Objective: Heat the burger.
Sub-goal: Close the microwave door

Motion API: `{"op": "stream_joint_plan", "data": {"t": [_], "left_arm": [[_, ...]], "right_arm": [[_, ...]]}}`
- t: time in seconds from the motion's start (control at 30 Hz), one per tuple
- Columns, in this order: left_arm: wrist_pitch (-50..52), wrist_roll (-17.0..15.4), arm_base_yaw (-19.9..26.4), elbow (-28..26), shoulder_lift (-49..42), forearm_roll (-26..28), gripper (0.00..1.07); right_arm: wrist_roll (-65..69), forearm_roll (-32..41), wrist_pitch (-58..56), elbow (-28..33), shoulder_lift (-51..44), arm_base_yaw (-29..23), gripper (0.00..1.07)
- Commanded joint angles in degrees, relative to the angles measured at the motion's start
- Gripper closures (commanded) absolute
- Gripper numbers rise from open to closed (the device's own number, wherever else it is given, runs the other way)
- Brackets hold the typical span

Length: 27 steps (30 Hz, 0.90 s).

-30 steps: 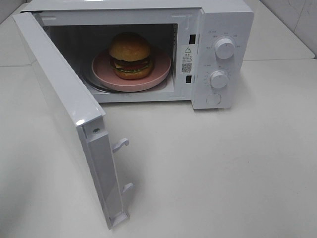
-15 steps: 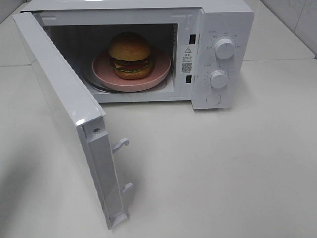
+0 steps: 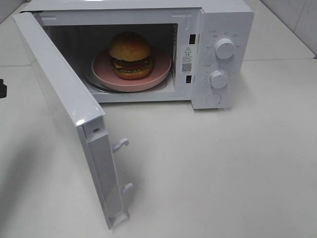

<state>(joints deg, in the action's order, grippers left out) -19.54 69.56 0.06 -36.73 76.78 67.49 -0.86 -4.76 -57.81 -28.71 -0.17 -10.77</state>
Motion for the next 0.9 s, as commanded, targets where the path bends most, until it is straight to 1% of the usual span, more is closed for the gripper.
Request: {"op": "stream_joint_plan", "data": {"t": [0.03, 0.07, 0.1, 0.13, 0.17, 0.23, 0.27, 0.3, 0.43, 0.5, 0.53, 0.57, 0.6, 0.67, 0.9], "left_arm": [[-0.11, 1.95, -2.01, -1.72, 1.60, 1.49, 1.06], [0.46, 2.69, -4.24, -2.58, 2.46, 1.66, 1.06], [0.46, 2.69, -4.24, -2.58, 2.46, 1.66, 1.06], [2.52, 3.04, -6.88, -3.55, 3.32, 1.60, 1.06], [2.52, 3.04, -6.88, -3.55, 3.32, 1.60, 1.06], [6.88, 3.27, -10.20, -4.53, 4.76, 1.66, 1.06], [6.88, 3.27, -10.20, -4.53, 4.76, 1.66, 1.06], [8.37, 3.27, -11.57, -5.10, 5.96, 1.66, 1.06], [9.00, 3.27, -13.29, -6.36, 7.79, 1.66, 1.06], [9.11, 3.27, -15.36, -8.08, 9.57, 1.66, 1.06], [9.11, 3.27, -15.36, -8.08, 9.57, 1.66, 1.06], [9.11, 3.27, -16.62, -9.11, 10.94, 1.66, 1.06], [9.11, 3.27, -16.62, -9.11, 10.94, 1.66, 1.06], [9.40, 3.27, -18.33, -10.66, 12.78, 1.66, 1.06], [11.23, 3.27, -21.26, -13.75, 16.56, 1.66, 1.06]], "right_arm": [[-0.57, -0.23, 0.74, 0.11, -1.49, 0.29, 0.48], [-0.57, -0.23, 0.74, 0.11, -1.49, 0.29, 0.48], [-0.57, -0.23, 0.74, 0.11, -1.49, 0.29, 0.48], [-0.52, -0.23, 0.74, 0.11, -1.49, 0.29, 0.48], [-0.52, -0.23, 0.74, 0.11, -1.49, 0.29, 0.48], [-0.52, -0.23, 0.74, 0.11, -1.49, 0.29, 0.48], [-0.52, -0.23, 0.74, 0.11, -1.49, 0.29, 0.48], [-0.52, -0.23, 0.74, 0.11, -1.49, 0.29, 0.48], [-0.52, -0.23, 0.74, 0.11, -1.49, 0.29, 0.48], [-0.52, -0.23, 0.74, 0.11, -1.49, 0.29, 0.48], [-0.52, -0.23, 0.74, 0.11, -1.49, 0.29, 0.48], [-0.52, -0.23, 0.74, 0.11, -1.49, 0.29, 0.48], [-0.52, -0.23, 0.74, 0.11, -1.49, 0.29, 0.48], [-0.52, -0.23, 0.74, 0.11, -1.49, 0.29, 0.48], [-0.52, -0.23, 0.74, 0.11, -1.49, 0.29, 0.48]]}}
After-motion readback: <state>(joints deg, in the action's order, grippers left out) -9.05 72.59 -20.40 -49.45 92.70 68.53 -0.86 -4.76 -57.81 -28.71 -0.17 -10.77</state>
